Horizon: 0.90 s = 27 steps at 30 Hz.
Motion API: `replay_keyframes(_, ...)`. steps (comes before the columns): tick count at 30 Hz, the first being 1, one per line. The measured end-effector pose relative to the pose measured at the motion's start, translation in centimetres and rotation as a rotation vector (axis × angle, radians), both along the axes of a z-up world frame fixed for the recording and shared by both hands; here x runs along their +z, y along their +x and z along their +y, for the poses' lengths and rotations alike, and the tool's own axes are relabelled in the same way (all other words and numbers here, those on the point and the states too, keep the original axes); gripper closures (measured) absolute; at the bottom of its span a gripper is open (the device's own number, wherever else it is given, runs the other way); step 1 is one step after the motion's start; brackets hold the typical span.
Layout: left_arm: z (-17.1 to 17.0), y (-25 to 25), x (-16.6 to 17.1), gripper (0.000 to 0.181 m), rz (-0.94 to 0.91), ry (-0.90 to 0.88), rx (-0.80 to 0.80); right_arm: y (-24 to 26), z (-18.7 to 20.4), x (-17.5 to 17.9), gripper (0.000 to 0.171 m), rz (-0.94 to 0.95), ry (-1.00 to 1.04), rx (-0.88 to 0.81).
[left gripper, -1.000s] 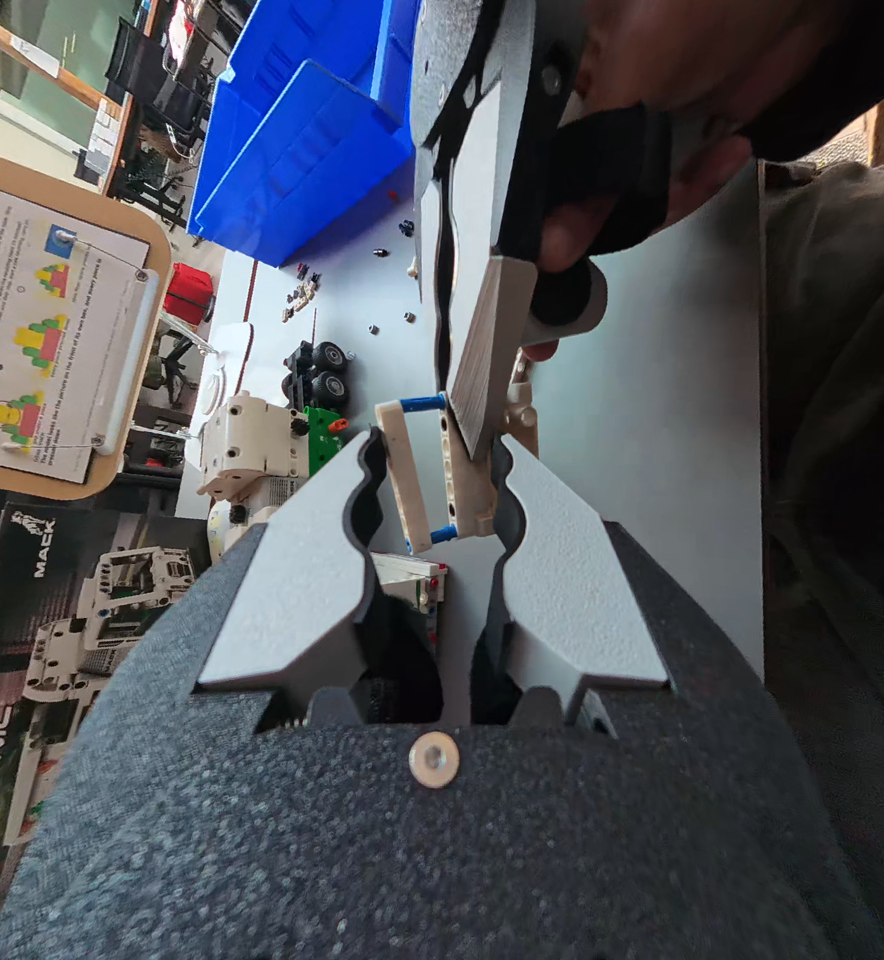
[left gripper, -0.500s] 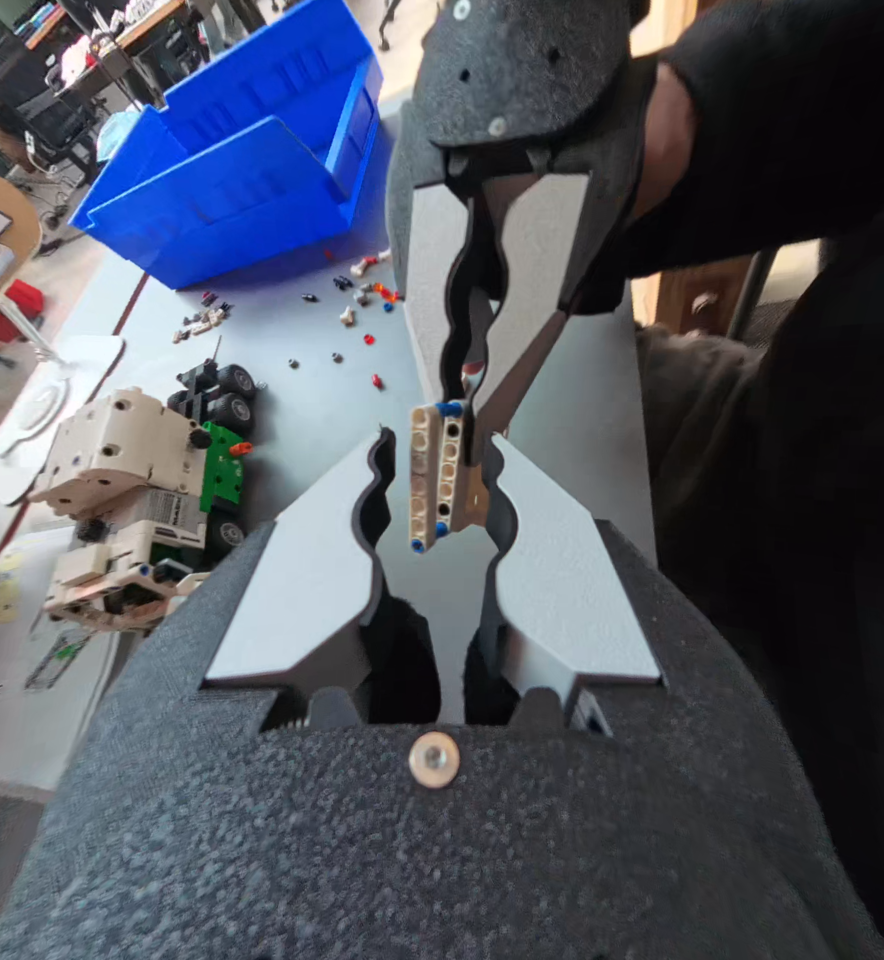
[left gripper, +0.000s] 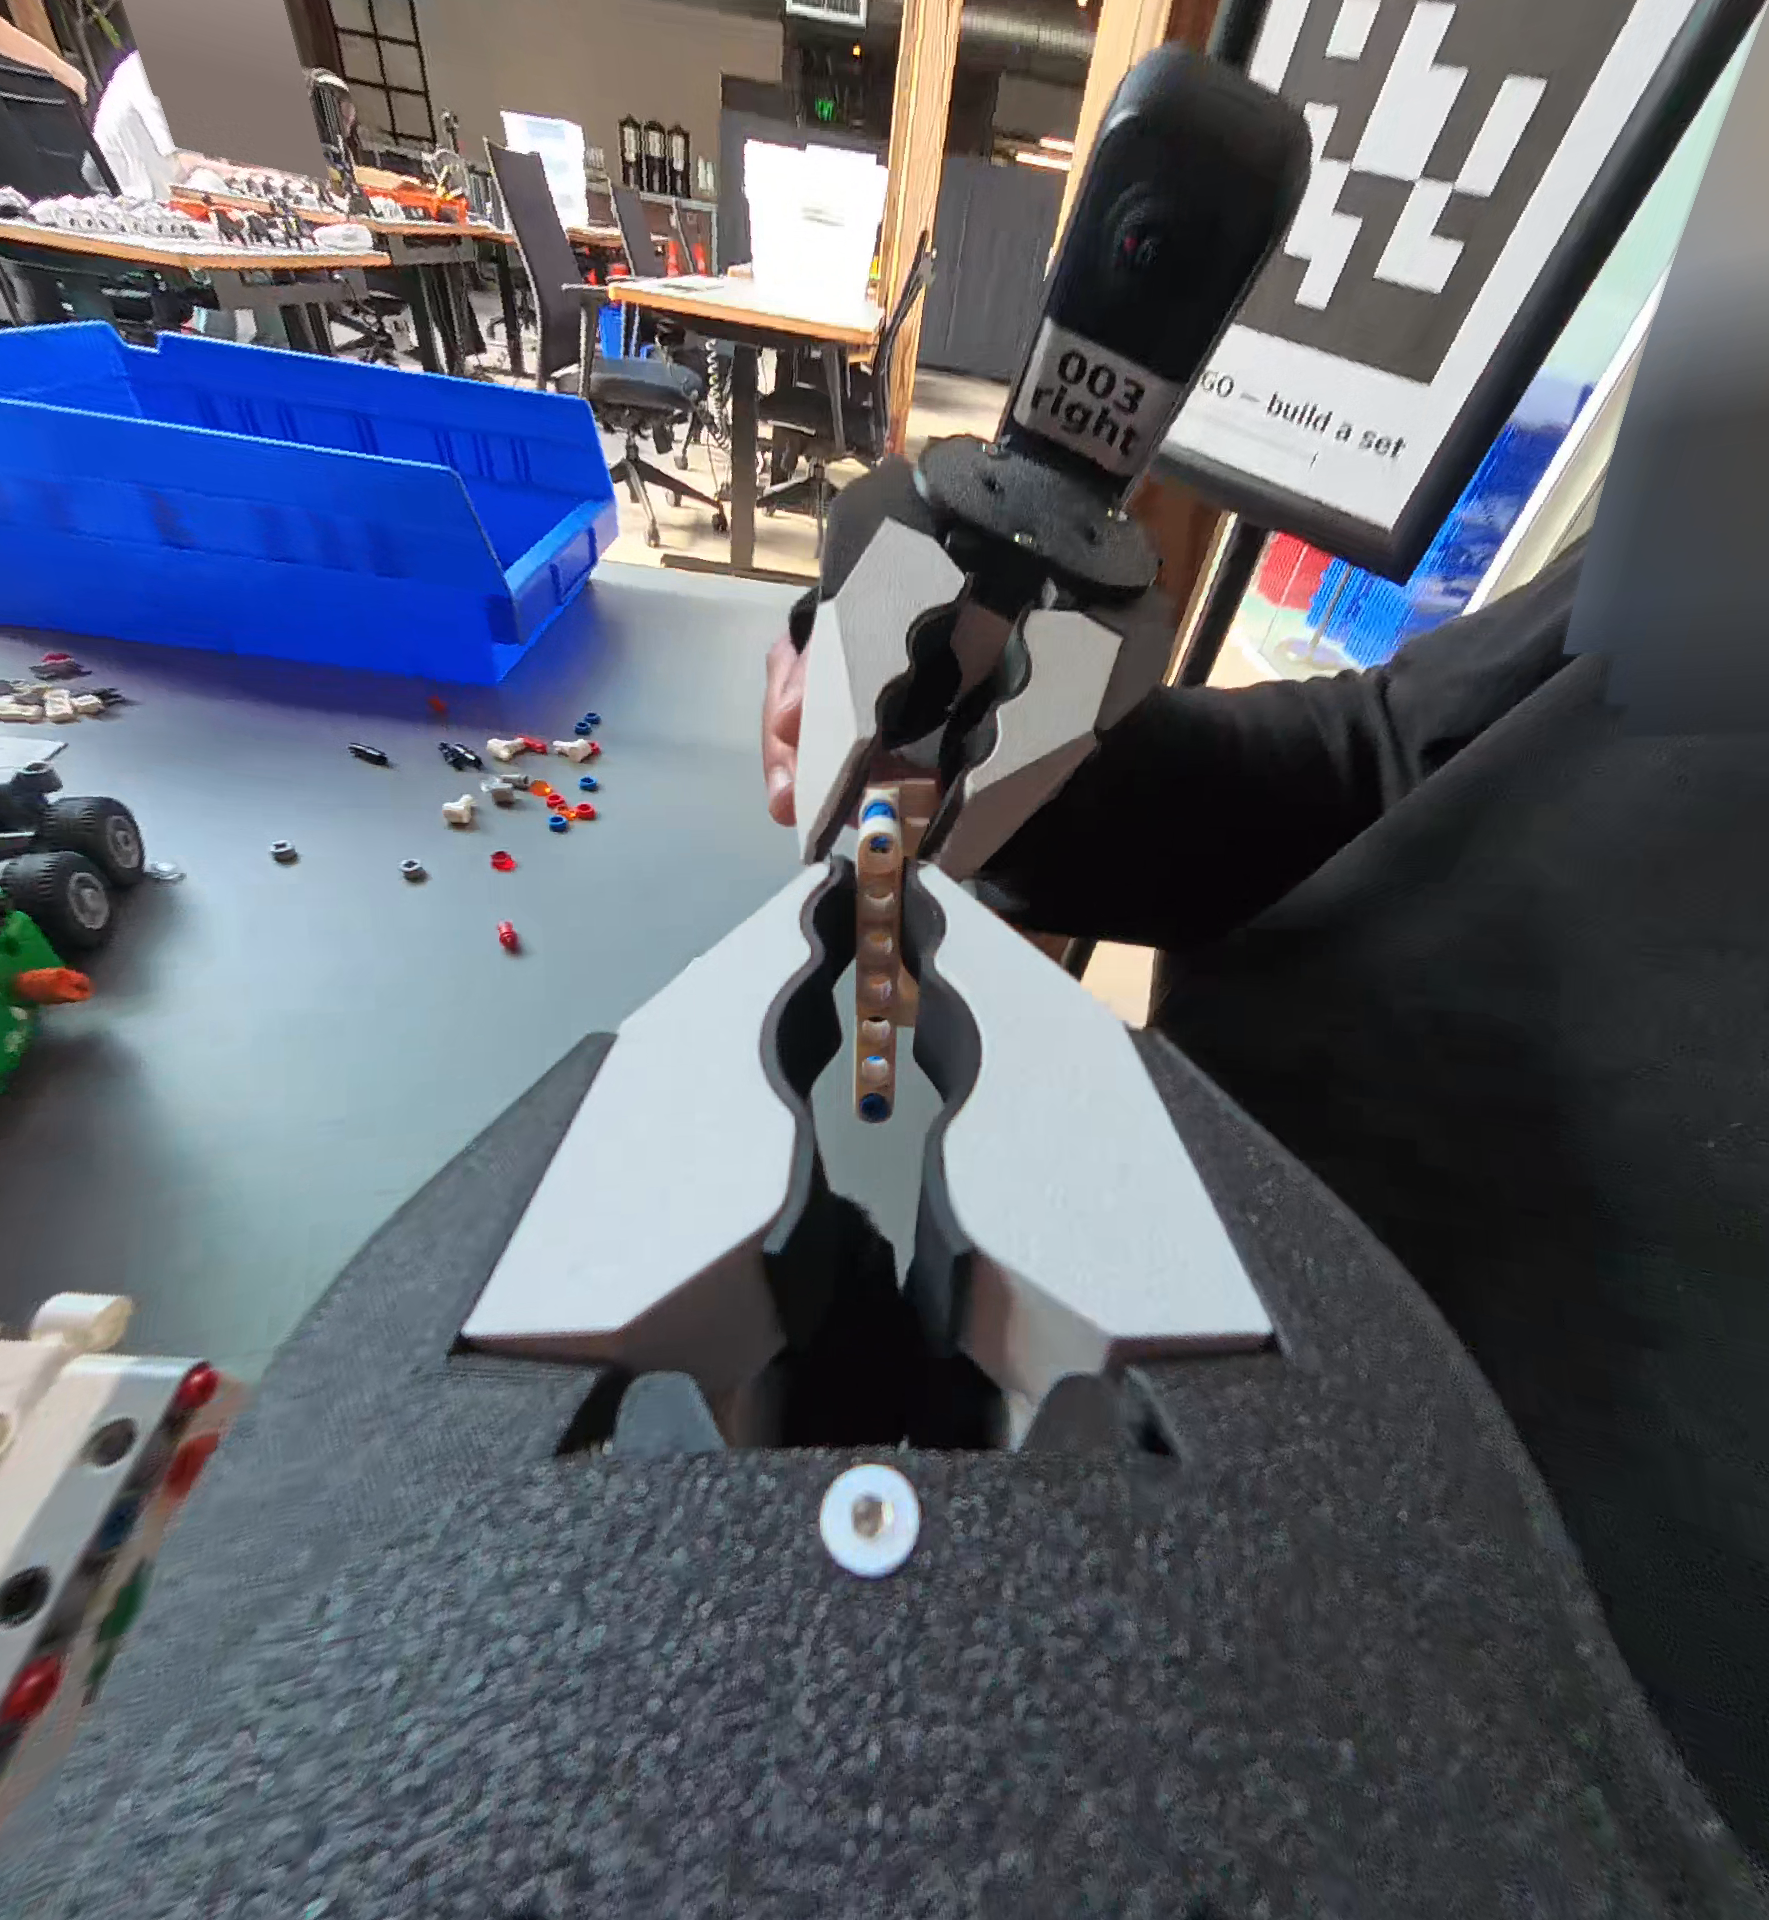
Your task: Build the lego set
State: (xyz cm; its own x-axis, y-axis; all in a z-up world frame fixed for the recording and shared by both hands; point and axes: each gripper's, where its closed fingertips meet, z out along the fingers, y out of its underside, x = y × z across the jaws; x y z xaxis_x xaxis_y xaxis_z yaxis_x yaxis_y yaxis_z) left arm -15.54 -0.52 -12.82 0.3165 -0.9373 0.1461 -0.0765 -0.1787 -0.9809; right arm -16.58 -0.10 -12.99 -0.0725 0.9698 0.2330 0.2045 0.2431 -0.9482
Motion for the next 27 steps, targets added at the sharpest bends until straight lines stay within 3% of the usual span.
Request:
replay_keyframes(3,0.2,0.1,-0.5,0.176,-0.024,-0.081,-0.016,0.1,0.1,-0.4,0.158,-0.013,-0.046,0.016)
replay_keyframes(8,0.6,-0.2,-2.0,0.168,0.078,-0.044,0.023,0.4,0.6,-2.4,0.165,-0.146,-0.197,0.052)
replay_keyframes(10,0.8,-0.3,-2.3,0.173,0.082,-0.05,0.025,0.4,0.4,-2.5,0.165,-0.149,-0.247,0.074)
replay_keyframes(14,1.0,-0.3,-3.1,0.176,0.08,-0.11,0.012,0.4,0.8,-3.2,0.163,-0.173,-0.238,0.063)
replay_keyframes(19,1.4,-0.2,-3.5,0.176,0.071,-0.19,0.02,0.7,2.1,-1.4,0.161,-0.013,-0.036,-0.044)
replay_keyframes(27,0.8,0.5,-4.5,0.176,0.153,-0.155,0.001,0.5,1.6,-2.4,0.168,-0.057,-0.109,0.012)
